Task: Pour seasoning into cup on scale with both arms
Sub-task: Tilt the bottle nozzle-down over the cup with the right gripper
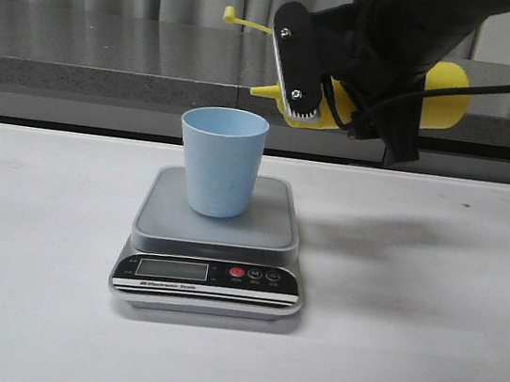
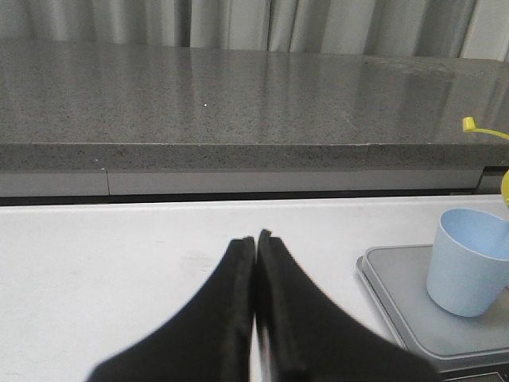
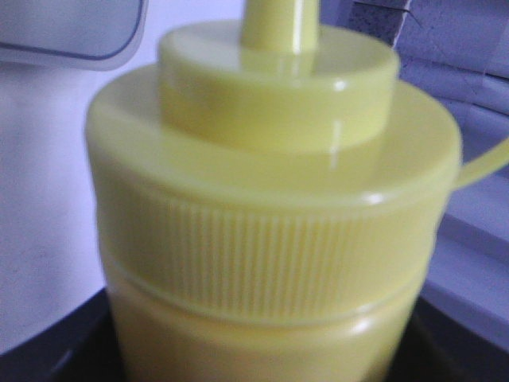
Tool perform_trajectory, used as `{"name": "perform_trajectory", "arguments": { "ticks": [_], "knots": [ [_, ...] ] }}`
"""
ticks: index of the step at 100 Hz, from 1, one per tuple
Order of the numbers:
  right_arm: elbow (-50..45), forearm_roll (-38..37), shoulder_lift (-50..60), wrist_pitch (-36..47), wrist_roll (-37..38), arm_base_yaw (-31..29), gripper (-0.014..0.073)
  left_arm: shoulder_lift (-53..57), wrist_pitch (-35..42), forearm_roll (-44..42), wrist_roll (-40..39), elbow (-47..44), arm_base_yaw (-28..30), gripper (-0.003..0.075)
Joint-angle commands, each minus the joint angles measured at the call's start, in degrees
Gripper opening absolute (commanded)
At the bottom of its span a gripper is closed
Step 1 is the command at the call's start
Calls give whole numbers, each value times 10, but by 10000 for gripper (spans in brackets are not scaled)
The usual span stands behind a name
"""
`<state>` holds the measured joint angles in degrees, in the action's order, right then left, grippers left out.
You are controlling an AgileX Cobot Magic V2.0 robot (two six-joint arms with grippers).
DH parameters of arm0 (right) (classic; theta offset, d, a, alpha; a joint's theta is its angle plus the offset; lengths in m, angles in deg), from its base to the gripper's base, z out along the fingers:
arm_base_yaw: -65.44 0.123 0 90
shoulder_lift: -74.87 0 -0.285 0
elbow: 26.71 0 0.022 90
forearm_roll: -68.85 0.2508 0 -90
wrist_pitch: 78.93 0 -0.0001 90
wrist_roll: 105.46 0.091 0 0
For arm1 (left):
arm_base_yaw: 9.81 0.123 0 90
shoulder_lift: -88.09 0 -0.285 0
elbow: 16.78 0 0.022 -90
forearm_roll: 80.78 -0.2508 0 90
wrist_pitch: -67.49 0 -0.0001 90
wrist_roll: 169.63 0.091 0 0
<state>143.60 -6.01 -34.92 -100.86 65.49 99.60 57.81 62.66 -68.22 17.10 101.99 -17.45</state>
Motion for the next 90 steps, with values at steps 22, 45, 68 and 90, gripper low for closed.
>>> {"name": "perform_trajectory", "arguments": {
  "ticks": [22, 45, 68, 90],
  "knots": [
    [20, -23, 28, 9, 16, 0, 268, -3, 42, 5, -1, 16, 0, -20],
    [20, -23, 28, 15, 101, 0, 268, -3, 42, 5, -1, 16, 0, -20],
    [20, -23, 28, 24, 178, 0, 268, -3, 42, 5, -1, 16, 0, -20],
    [20, -23, 29, 21, 245, 0, 268, -3, 42, 5, -1, 16, 0, -20]
  ]
}}
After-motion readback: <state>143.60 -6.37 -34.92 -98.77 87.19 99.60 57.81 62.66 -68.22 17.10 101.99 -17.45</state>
